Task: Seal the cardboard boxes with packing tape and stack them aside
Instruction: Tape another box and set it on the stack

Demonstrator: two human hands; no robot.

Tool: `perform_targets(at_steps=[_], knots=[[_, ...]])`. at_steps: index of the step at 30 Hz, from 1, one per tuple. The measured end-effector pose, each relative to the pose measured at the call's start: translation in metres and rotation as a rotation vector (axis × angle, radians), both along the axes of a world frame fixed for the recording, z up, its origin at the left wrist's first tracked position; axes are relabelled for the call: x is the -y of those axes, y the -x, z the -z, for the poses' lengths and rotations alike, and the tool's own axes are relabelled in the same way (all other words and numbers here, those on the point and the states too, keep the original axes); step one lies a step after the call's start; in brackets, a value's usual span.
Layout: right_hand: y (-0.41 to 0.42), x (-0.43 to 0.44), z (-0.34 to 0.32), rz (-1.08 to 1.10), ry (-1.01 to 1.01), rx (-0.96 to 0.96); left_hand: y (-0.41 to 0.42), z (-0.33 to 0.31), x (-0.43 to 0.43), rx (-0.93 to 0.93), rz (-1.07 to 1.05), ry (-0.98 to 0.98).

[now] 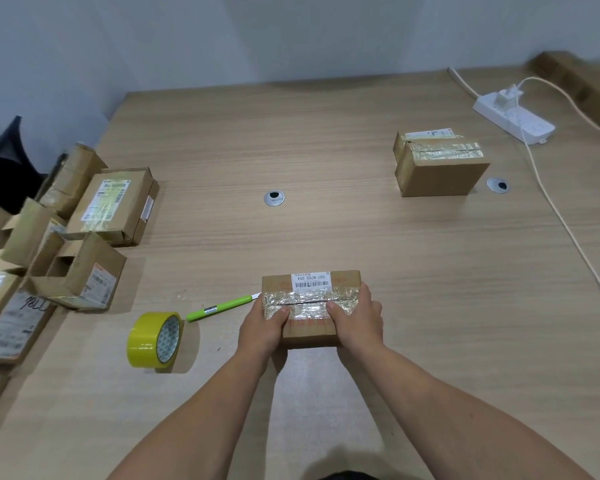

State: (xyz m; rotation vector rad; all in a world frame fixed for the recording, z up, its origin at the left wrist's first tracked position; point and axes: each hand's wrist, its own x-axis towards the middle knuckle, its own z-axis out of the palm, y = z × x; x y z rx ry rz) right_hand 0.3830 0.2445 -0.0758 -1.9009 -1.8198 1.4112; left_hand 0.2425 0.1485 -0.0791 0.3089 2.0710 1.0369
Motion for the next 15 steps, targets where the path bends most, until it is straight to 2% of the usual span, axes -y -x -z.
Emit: perform_targets(at_steps=[7,15], knots=[[-0.006,-0.005,-0.003,0.0,-0.001,-0.076,0.003,0.001,0.002,0.107,-0.063,-0.04],[-0.012,-0.008,-0.003,0.011,-0.002,-0.05,0.01,0.005,0.003,0.269,-0.159,-0.101]])
